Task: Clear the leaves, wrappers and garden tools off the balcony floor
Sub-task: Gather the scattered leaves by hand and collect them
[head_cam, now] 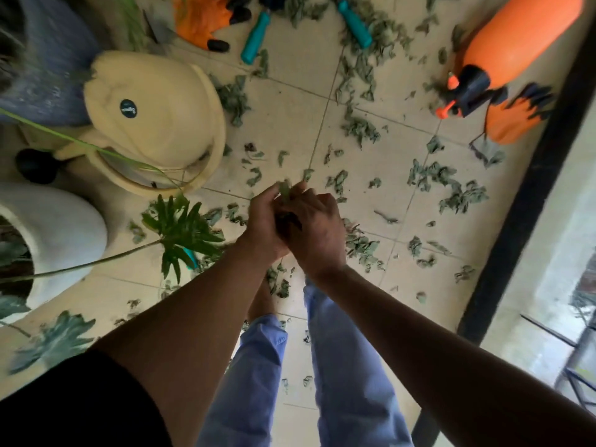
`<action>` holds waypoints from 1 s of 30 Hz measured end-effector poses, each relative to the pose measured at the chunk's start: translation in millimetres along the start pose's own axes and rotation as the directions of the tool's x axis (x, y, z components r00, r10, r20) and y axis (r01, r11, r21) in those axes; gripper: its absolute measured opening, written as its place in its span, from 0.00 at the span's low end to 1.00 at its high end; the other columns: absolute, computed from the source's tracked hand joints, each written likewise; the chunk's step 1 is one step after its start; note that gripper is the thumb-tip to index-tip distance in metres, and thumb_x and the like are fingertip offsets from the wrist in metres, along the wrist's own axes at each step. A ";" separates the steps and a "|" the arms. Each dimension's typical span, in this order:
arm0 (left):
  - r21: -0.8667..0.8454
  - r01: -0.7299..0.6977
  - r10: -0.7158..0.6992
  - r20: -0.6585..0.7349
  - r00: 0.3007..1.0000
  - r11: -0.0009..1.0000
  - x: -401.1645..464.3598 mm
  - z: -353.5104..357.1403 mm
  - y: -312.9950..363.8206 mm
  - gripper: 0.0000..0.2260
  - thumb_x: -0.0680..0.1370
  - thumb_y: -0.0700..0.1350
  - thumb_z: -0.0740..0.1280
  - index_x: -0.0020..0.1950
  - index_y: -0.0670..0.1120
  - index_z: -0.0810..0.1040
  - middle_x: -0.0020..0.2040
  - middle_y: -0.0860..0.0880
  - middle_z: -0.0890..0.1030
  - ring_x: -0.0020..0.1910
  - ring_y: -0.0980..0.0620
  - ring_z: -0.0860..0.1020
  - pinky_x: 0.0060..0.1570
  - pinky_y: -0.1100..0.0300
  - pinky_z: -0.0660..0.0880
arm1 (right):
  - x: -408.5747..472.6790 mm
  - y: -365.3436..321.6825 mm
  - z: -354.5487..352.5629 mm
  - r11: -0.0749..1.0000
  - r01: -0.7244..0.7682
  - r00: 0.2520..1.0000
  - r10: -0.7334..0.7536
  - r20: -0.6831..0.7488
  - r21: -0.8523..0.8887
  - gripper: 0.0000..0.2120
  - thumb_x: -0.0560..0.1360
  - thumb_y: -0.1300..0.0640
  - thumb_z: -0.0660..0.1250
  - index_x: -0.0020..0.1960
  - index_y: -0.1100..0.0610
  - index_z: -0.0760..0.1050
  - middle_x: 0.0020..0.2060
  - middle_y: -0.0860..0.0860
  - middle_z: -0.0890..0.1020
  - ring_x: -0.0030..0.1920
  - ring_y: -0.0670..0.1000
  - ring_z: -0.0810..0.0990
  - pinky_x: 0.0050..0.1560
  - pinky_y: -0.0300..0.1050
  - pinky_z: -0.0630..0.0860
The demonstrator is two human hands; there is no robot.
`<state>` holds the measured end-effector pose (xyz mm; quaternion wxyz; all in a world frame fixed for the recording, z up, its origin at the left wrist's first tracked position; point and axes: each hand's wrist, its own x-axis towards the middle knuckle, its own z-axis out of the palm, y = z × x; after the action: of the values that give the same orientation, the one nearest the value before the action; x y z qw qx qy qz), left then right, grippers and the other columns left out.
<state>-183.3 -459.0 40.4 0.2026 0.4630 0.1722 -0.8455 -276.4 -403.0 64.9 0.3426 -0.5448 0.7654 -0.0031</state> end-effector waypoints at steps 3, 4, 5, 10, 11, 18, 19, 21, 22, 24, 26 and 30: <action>0.013 -0.031 0.031 0.041 0.999 0.999 -22.6 3.1 -2.8 0.19 0.82 0.55 0.61 0.44 0.44 0.85 0.45 0.45 0.84 0.49 0.46 0.84 0.60 0.53 0.78 | -19.3 -13.8 -8.9 1.000 0.020 0.992 -0.019 -0.121 0.004 0.14 0.78 0.40 0.57 0.61 0.36 0.74 0.56 0.41 0.78 0.58 0.52 0.73 0.55 0.59 0.77; 0.022 -0.052 0.052 0.030 0.998 0.998 -29.0 3.0 -4.5 0.18 0.82 0.53 0.62 0.41 0.45 0.85 0.42 0.46 0.84 0.46 0.47 0.84 0.55 0.55 0.81 | -26.9 -19.0 -13.0 0.999 0.050 0.978 -0.047 -0.201 0.011 0.12 0.76 0.43 0.64 0.60 0.38 0.76 0.55 0.43 0.78 0.57 0.52 0.73 0.56 0.57 0.77; 0.043 -0.079 0.079 0.015 0.997 0.996 -34.5 2.3 -6.7 0.18 0.83 0.51 0.61 0.39 0.45 0.84 0.39 0.47 0.83 0.42 0.49 0.84 0.47 0.58 0.82 | -35.5 -24.4 -17.2 0.995 0.097 0.953 -0.088 -0.289 0.016 0.14 0.73 0.48 0.70 0.59 0.42 0.78 0.54 0.46 0.79 0.56 0.51 0.73 0.57 0.50 0.75; 0.045 -0.112 0.113 -0.031 0.993 0.993 -49.3 -8.9 -27.3 0.13 0.83 0.48 0.59 0.44 0.43 0.77 0.39 0.45 0.81 0.38 0.48 0.82 0.38 0.59 0.81 | -77.3 -19.5 -29.2 0.937 0.305 0.881 -0.211 -0.423 0.168 0.16 0.74 0.56 0.70 0.61 0.57 0.79 0.57 0.55 0.77 0.58 0.55 0.74 0.59 0.45 0.71; -0.004 -0.098 0.098 -0.049 0.994 0.995 -48.0 -14.3 -31.9 0.12 0.83 0.47 0.61 0.43 0.43 0.76 0.40 0.45 0.80 0.39 0.48 0.82 0.41 0.57 0.82 | -81.8 -9.0 -26.5 0.941 0.288 0.883 -0.189 -0.430 0.180 0.14 0.75 0.56 0.68 0.60 0.57 0.80 0.56 0.54 0.79 0.58 0.55 0.75 0.59 0.47 0.72; -0.114 0.018 -0.037 -0.161 0.986 0.993 -17.1 -87.6 -75.8 0.05 0.73 0.40 0.70 0.40 0.40 0.75 0.38 0.45 0.76 0.38 0.50 0.78 0.29 0.62 0.80 | -70.4 127.7 52.2 0.987 -0.138 0.989 0.143 0.046 -0.086 0.31 0.73 0.64 0.67 0.75 0.51 0.69 0.73 0.54 0.70 0.69 0.58 0.67 0.65 0.51 0.71; -0.109 0.026 -0.042 -0.154 0.987 0.994 -12.6 -99.0 -82.7 0.04 0.70 0.39 0.70 0.40 0.39 0.76 0.37 0.44 0.77 0.36 0.50 0.79 0.29 0.63 0.80 | -62.9 145.3 64.7 0.980 -0.125 0.982 0.145 0.124 -0.153 0.36 0.72 0.65 0.68 0.78 0.50 0.65 0.77 0.54 0.65 0.72 0.60 0.65 0.66 0.53 0.72; -0.119 0.050 -0.067 -0.146 0.987 0.992 -3.4 -120.4 -96.4 0.04 0.69 0.37 0.68 0.37 0.37 0.77 0.36 0.44 0.77 0.32 0.50 0.79 0.29 0.64 0.79 | -46.8 173.5 86.0 0.962 -0.038 0.965 0.106 0.241 -0.270 0.47 0.69 0.68 0.70 0.82 0.46 0.55 0.82 0.53 0.53 0.78 0.63 0.56 0.70 0.61 0.70; -0.127 0.054 -0.072 -0.143 0.987 0.990 1.8 -131.6 -102.1 0.04 0.69 0.37 0.67 0.35 0.36 0.78 0.36 0.43 0.77 0.32 0.49 0.79 0.29 0.64 0.79 | -38.4 184.5 95.4 0.948 0.028 0.959 0.064 0.277 -0.318 0.51 0.69 0.69 0.71 0.83 0.44 0.50 0.83 0.52 0.47 0.80 0.63 0.51 0.72 0.64 0.67; -0.151 0.060 -0.079 -0.123 0.989 0.987 10.3 -151.9 -111.6 0.03 0.69 0.36 0.65 0.38 0.37 0.77 0.37 0.43 0.76 0.33 0.49 0.79 0.29 0.64 0.78 | -25.0 201.7 111.4 0.905 0.163 0.950 -0.036 0.311 -0.392 0.56 0.69 0.72 0.69 0.82 0.41 0.42 0.83 0.51 0.40 0.81 0.63 0.44 0.75 0.67 0.62; -0.146 0.084 -0.097 -0.084 0.992 0.986 17.5 -167.2 -119.0 0.04 0.69 0.35 0.62 0.42 0.39 0.76 0.36 0.44 0.75 0.32 0.50 0.77 0.27 0.64 0.77 | -17.4 214.4 122.7 0.876 0.231 0.947 -0.103 0.305 -0.424 0.56 0.70 0.75 0.66 0.82 0.39 0.40 0.83 0.51 0.40 0.81 0.64 0.45 0.73 0.69 0.62; -0.073 0.111 -0.112 -0.009 0.994 0.991 26.3 -184.6 -128.4 0.09 0.69 0.36 0.58 0.37 0.38 0.77 0.33 0.45 0.72 0.30 0.51 0.74 0.25 0.66 0.71 | -17.6 223.4 137.0 0.870 0.236 0.968 -0.174 0.179 -0.432 0.45 0.67 0.71 0.67 0.78 0.46 0.57 0.75 0.58 0.60 0.67 0.66 0.66 0.49 0.61 0.79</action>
<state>-129.0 -265.2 -63.2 0.1706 0.4506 0.2298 -0.8456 -386.8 -247.1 -115.2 0.2558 -0.6864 0.6580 0.1744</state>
